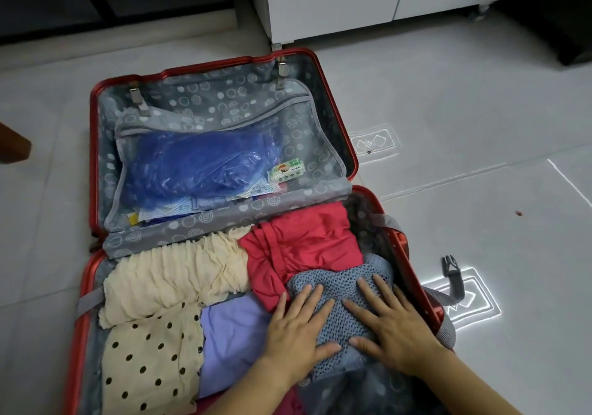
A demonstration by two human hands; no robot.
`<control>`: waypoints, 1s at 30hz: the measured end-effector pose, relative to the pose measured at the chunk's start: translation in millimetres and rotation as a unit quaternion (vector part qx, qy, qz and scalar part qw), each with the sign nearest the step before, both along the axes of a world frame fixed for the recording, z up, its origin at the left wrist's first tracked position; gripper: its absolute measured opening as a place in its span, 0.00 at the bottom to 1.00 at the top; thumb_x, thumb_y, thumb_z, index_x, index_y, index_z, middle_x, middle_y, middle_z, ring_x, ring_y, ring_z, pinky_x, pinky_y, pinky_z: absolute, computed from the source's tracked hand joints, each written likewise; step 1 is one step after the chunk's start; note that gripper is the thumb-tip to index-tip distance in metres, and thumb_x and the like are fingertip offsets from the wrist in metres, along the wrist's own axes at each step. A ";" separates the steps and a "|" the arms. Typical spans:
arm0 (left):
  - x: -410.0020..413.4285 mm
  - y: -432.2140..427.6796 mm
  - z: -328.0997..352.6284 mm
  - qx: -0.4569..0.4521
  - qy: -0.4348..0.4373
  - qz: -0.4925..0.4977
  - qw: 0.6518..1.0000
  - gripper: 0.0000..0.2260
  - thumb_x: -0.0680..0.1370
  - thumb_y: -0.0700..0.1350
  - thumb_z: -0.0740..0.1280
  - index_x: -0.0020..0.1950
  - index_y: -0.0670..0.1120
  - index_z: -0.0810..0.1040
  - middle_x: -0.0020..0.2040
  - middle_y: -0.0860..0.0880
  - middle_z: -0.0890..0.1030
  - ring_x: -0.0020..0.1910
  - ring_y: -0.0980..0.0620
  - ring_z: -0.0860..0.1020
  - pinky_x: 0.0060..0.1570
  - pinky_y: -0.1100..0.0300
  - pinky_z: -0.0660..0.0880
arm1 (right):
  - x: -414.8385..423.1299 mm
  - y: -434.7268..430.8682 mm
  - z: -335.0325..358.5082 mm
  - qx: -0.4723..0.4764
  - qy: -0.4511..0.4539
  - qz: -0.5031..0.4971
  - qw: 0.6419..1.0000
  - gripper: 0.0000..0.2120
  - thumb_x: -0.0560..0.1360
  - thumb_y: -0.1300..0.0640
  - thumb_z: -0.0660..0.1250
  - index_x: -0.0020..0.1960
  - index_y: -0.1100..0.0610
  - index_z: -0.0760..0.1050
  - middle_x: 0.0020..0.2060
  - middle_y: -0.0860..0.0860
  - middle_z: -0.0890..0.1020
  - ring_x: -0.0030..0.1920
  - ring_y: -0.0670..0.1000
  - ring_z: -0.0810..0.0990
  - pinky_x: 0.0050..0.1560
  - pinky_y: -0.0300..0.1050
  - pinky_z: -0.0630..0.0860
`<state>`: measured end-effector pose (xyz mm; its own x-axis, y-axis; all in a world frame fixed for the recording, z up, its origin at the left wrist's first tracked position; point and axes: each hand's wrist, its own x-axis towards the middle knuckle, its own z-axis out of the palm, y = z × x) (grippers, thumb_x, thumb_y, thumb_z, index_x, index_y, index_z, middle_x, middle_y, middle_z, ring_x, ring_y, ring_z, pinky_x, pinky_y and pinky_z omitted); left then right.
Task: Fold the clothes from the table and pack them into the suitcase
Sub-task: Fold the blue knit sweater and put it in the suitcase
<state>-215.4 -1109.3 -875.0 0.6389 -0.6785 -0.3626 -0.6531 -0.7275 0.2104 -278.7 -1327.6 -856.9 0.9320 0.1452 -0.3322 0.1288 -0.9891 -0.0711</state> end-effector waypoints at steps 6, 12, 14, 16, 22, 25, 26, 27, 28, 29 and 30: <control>1.9 -6.3 -14.2 0.014 0.028 0.009 0.999 0.28 0.72 0.67 0.54 0.65 0.55 0.76 0.71 0.52 0.71 0.71 0.54 0.62 0.68 0.45 0.50 | 19.4 -0.9 -25.0 -0.009 0.038 0.019 0.999 0.30 0.75 0.29 0.47 0.66 0.44 0.72 0.66 0.54 0.72 0.73 0.60 0.55 0.65 0.59 0.53; 6.1 -7.8 -20.4 0.025 0.057 0.005 0.998 0.27 0.74 0.64 0.51 0.65 0.54 0.76 0.70 0.53 0.72 0.70 0.55 0.63 0.67 0.43 0.52 | 24.7 6.7 -33.5 -0.018 0.061 -0.009 0.998 0.31 0.77 0.30 0.45 0.62 0.46 0.77 0.62 0.55 0.78 0.69 0.62 0.62 0.57 0.62 0.61; 5.9 -8.1 -18.3 0.029 0.061 0.003 0.998 0.27 0.78 0.64 0.47 0.65 0.54 0.77 0.70 0.52 0.72 0.70 0.54 0.63 0.67 0.43 0.53 | 26.6 6.8 -30.7 -0.018 0.075 -0.017 0.997 0.31 0.77 0.30 0.45 0.62 0.46 0.77 0.62 0.55 0.78 0.69 0.61 0.62 0.57 0.62 0.62; 5.4 -8.1 -14.9 0.033 0.053 0.001 0.998 0.30 0.80 0.62 0.41 0.64 0.53 0.77 0.70 0.52 0.72 0.70 0.54 0.64 0.65 0.43 0.56 | 27.2 7.0 -26.7 -0.014 0.076 -0.030 0.997 0.31 0.76 0.30 0.46 0.62 0.45 0.77 0.62 0.54 0.78 0.72 0.60 0.59 0.59 0.63 0.66; 3.0 8.6 12.5 0.006 0.044 -0.028 0.999 0.25 0.69 0.63 0.55 0.61 0.57 0.79 0.67 0.55 0.75 0.68 0.55 0.67 0.56 0.48 0.76 | 31.5 14.2 7.8 -0.016 0.110 -0.045 0.993 0.30 0.76 0.29 0.43 0.59 0.40 0.78 0.60 0.53 0.79 0.71 0.60 0.64 0.46 0.60 0.78; -1.1 34.7 31.8 0.009 0.055 -0.029 0.998 0.27 0.67 0.65 0.54 0.62 0.59 0.76 0.65 0.58 0.76 0.63 0.57 0.75 0.50 0.56 0.79 | 28.3 26.7 44.6 -0.047 0.128 -0.028 0.990 0.38 0.67 0.24 0.35 0.69 0.35 0.64 0.73 0.58 0.59 0.72 0.57 0.56 0.69 0.66 0.56; 0.0 43.0 41.6 0.005 0.067 -0.017 0.998 0.28 0.66 0.66 0.54 0.63 0.59 0.74 0.65 0.59 0.75 0.62 0.58 0.76 0.49 0.58 0.79 | 27.0 31.6 57.0 -0.042 0.164 -0.047 0.984 0.40 0.65 0.22 0.34 0.69 0.34 0.63 0.74 0.58 0.59 0.72 0.55 0.60 0.73 0.62 0.42; 3.9 52.3 56.3 -0.001 0.077 -0.004 0.997 0.29 0.66 0.66 0.54 0.64 0.59 0.72 0.67 0.60 0.73 0.62 0.58 0.76 0.50 0.60 0.79 | 24.7 39.5 66.8 -0.017 0.206 -0.076 0.976 0.38 0.65 0.21 0.37 0.66 0.32 0.67 0.71 0.57 0.67 0.68 0.55 0.69 0.72 0.57 0.35; 10.2 64.1 68.4 -0.008 0.098 0.010 0.995 0.30 0.67 0.65 0.55 0.67 0.58 0.71 0.69 0.60 0.68 0.65 0.59 0.73 0.53 0.61 0.78 | 24.4 49.0 81.4 -0.022 0.208 -0.072 0.975 0.33 0.64 0.19 0.43 0.63 0.29 0.67 0.69 0.56 0.71 0.65 0.56 0.74 0.72 0.54 0.34; 18.6 76.3 84.9 -0.024 0.113 0.026 0.993 0.31 0.69 0.64 0.55 0.71 0.58 0.68 0.72 0.60 0.60 0.70 0.59 0.66 0.60 0.61 0.73 | 24.1 56.8 94.3 0.008 0.211 -0.069 0.975 0.31 0.61 0.20 0.50 0.63 0.24 0.59 0.72 0.56 0.66 0.69 0.56 0.71 0.72 0.53 0.36; 26.3 87.9 96.9 -0.039 0.108 0.029 0.993 0.33 0.70 0.63 0.53 0.75 0.56 0.61 0.75 0.59 0.53 0.75 0.58 0.56 0.68 0.59 0.65 | 25.3 67.2 107.0 0.034 0.196 -0.085 0.976 0.34 0.60 0.21 0.53 0.64 0.22 0.46 0.77 0.54 0.53 0.75 0.54 0.59 0.73 0.53 0.39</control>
<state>-189.1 -1021.3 -778.1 0.5914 -0.6740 -0.4427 -0.5436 -0.7387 0.3985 -253.4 -1260.5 -749.8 0.7481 0.0340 -0.6627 -0.0869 -0.9851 -0.1487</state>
